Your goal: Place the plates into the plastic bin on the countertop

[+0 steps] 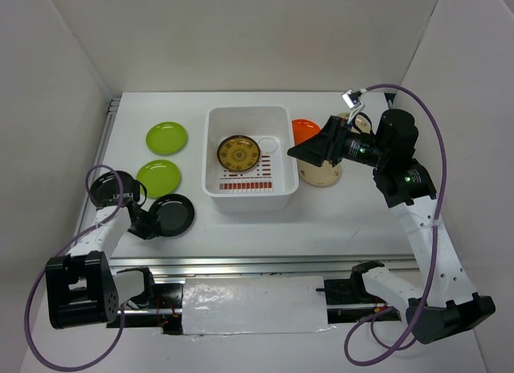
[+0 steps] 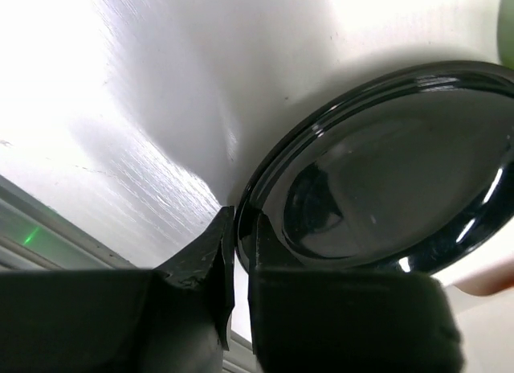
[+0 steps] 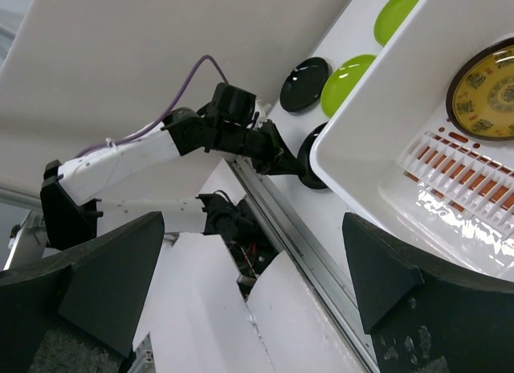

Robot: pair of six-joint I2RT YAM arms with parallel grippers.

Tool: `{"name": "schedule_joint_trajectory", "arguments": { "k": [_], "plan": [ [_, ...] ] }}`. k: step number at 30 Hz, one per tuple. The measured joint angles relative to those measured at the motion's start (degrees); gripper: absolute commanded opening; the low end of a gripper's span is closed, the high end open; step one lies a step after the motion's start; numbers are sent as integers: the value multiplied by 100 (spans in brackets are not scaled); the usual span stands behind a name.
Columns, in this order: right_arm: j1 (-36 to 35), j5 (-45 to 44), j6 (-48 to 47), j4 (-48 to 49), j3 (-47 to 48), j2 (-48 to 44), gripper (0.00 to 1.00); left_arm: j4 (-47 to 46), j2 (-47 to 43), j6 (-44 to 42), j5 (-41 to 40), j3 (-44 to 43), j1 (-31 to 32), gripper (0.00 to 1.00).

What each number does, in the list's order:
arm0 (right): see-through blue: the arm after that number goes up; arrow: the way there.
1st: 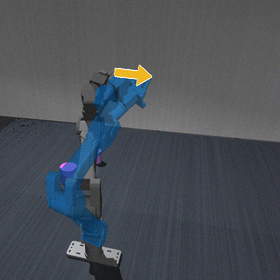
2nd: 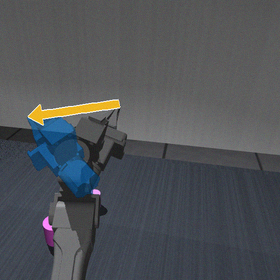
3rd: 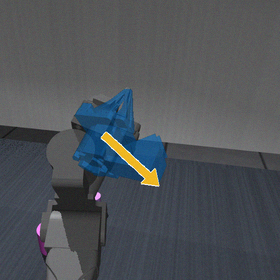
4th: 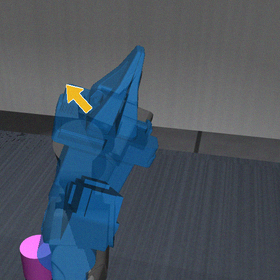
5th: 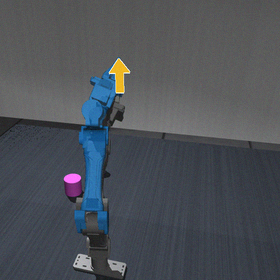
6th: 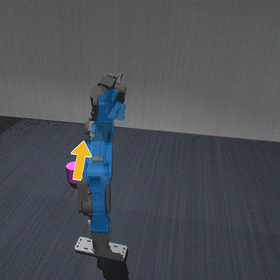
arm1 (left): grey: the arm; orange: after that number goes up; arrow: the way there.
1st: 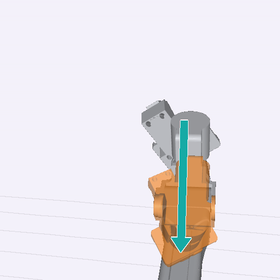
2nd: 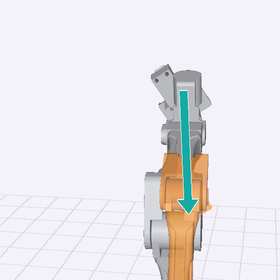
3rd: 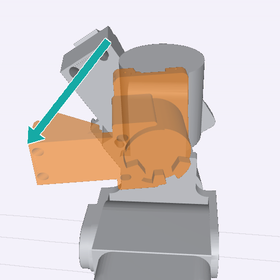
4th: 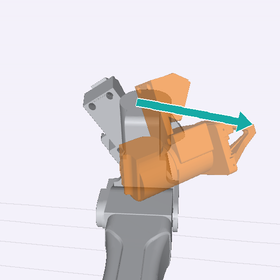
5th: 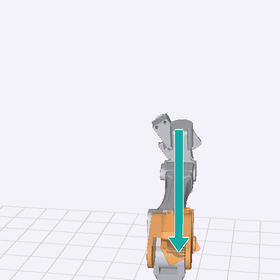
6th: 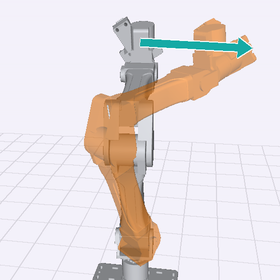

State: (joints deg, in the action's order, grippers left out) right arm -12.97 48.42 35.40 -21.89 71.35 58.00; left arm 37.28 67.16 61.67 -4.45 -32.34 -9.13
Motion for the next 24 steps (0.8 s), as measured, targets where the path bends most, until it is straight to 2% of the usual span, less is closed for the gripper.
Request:
{"name": "schedule_joint_trajectory", "arguments": {
  "k": [5, 9, 11, 20, 24],
  "plan": [
    [-2, -28, 11, -2, 0, 0, 100, 72, -501, 24, 175, 136, 72, 0],
    [-17, -101, 13, -2, 2, 4, 100, 531, -1582, 22, 267, -39, 184, 0],
    [-39, -114, 35, -2, 2, 13, 100, 911, -1808, 4, 229, -396, 212, 0],
    [-87, -332, 118, -39, 195, 160, 100, 1534, -1886, 0, 247, -1620, 280, 0],
    [-256, -544, 118, -87, 334, 369, 100, 1845, -1967, 4, 146, -2662, 481, 0]
  ]
}}
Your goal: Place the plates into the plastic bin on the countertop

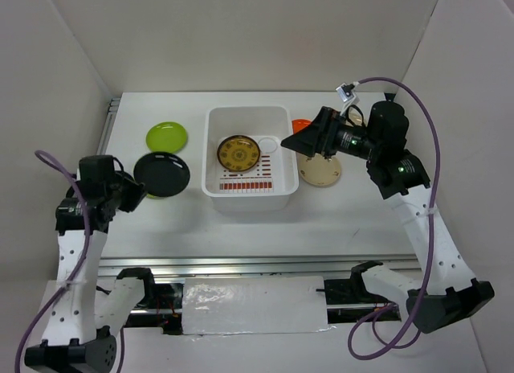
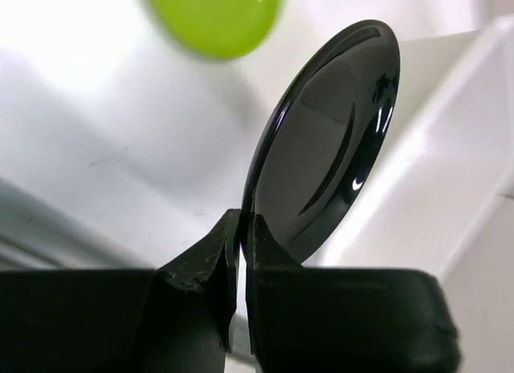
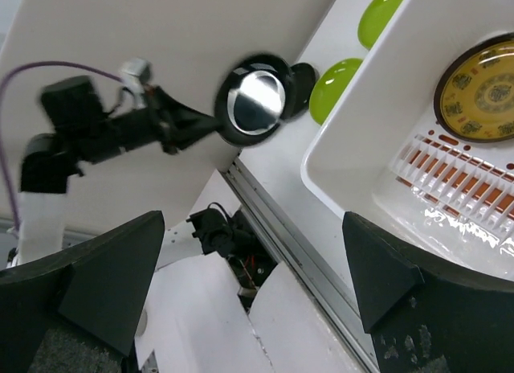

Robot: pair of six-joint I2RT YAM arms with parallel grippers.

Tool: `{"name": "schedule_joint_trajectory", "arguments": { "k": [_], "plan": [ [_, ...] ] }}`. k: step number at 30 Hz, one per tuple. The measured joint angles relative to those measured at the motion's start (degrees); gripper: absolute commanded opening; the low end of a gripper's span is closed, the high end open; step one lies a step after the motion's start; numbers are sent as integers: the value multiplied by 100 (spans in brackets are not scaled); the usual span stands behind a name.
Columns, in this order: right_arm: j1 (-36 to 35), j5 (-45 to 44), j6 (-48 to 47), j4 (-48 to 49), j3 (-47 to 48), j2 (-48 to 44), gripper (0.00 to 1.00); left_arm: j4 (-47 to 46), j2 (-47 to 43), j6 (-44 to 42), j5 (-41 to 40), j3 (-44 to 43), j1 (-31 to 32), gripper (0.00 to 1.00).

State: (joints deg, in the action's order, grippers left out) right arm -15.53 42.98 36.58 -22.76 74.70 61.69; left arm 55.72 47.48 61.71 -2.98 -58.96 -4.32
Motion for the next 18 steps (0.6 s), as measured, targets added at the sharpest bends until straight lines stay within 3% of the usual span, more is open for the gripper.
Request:
{"name": "schedule_joint_trajectory", "arguments": {
  "k": [7, 11, 18],
  "plan": [
    [-348, -208, 24, -9, 142, 614, 100, -330, -247, -372, -125, -1602, 317, 0],
    [-411, -457, 85, -4, 334, 896, 100, -1047, 116, -756, 717, -1639, 426, 0],
    [-459, -573, 223, 380, 544, 1213, 97, -2063, 1825, -1217, 2422, -1655, 938, 0]
  ]
}}
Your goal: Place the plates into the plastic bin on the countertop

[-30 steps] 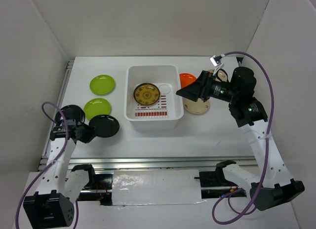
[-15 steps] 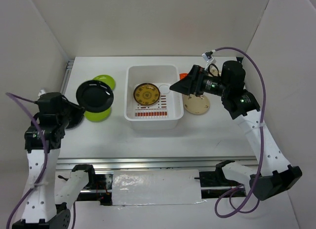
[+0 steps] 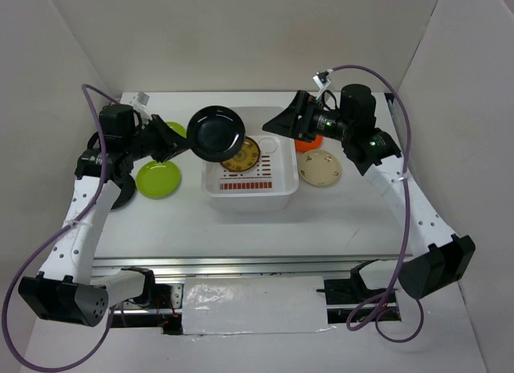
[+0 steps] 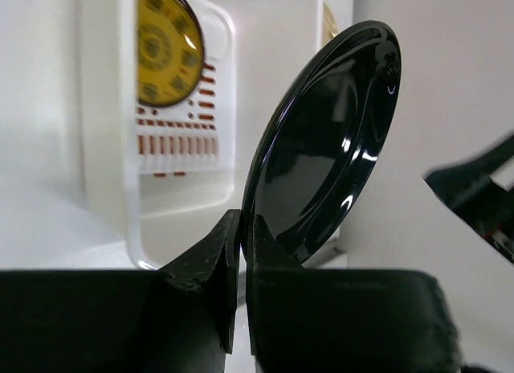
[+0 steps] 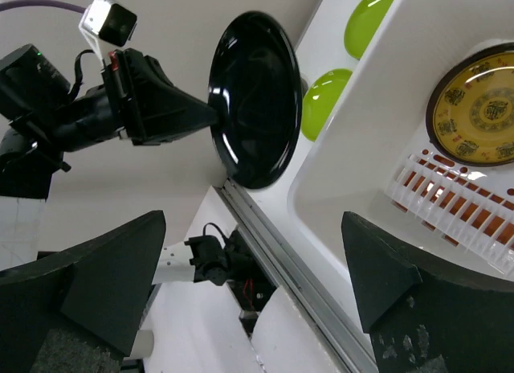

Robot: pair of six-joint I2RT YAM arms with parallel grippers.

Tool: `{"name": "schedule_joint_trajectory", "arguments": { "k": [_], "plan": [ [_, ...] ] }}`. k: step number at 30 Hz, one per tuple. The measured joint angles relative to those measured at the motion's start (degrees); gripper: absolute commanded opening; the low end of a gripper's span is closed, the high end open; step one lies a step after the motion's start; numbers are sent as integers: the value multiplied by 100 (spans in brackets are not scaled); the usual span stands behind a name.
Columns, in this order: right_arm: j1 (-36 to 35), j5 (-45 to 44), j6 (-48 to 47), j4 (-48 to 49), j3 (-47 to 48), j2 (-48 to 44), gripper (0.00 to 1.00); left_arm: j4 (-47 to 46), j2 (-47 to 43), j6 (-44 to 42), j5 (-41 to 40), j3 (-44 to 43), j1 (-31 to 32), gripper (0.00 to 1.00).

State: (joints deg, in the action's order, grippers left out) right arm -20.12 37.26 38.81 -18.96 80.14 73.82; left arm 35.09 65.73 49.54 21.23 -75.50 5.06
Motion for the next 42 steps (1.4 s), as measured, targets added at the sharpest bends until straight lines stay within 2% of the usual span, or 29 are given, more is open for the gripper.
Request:
{"name": "schedule_joint_trajectory", "arguments": {
  "k": [6, 8, 11, 12, 14, 15, 16, 18, 20, 23, 26, 30, 37, 42],
  "plan": [
    [-214, 61, 114, 313, -17, 636, 95, -372, 243, -7, 623, -4, 444, 0],
    [-365, 26, 79, 278, 50, 861, 89, -490, 328, 9, 778, -11, 588, 0],
    [-479, -66, 55, 291, 127, 1088, 51, -621, 479, 13, 914, -28, 708, 0],
    [-498, -98, 39, 293, 127, 1134, 15, -614, 544, 11, 918, -57, 743, 0],
    [-503, -181, 125, 289, 131, 1180, 0, -557, 691, -22, 859, -140, 798, 0],
    [-503, -236, 116, 269, 157, 1182, 0, -498, 761, 4, 817, -166, 811, 24],
    [-503, -332, 96, 236, 164, 1182, 0, -503, 820, -7, 780, -205, 822, 39],
    [-503, -573, 87, 140, 219, 1198, 0, -284, 876, -26, 505, -334, 824, 99],
    [-498, -973, 103, -44, 363, 1248, 0, 162, 876, 55, 13, -542, 824, 99],
    [-496, -1690, 162, -501, 920, 1563, 0, 992, 822, 284, -1165, -922, 772, 99],
    [-501, -2291, 162, -879, 1718, 2221, 0, 1735, 540, 514, -2382, -999, 590, 99],
    [-503, -2859, 111, -1266, 2542, 3307, 0, 2376, 205, 616, -3220, -822, 214, 99],
    [-516, -3169, -28, -1851, 3265, 4819, 1, 2841, 142, 389, -3508, -365, -350, 99],
    [-614, -3189, -92, -1952, 3353, 5119, 6, 2883, 120, 118, -3427, -74, -756, 99]
  ]
}}
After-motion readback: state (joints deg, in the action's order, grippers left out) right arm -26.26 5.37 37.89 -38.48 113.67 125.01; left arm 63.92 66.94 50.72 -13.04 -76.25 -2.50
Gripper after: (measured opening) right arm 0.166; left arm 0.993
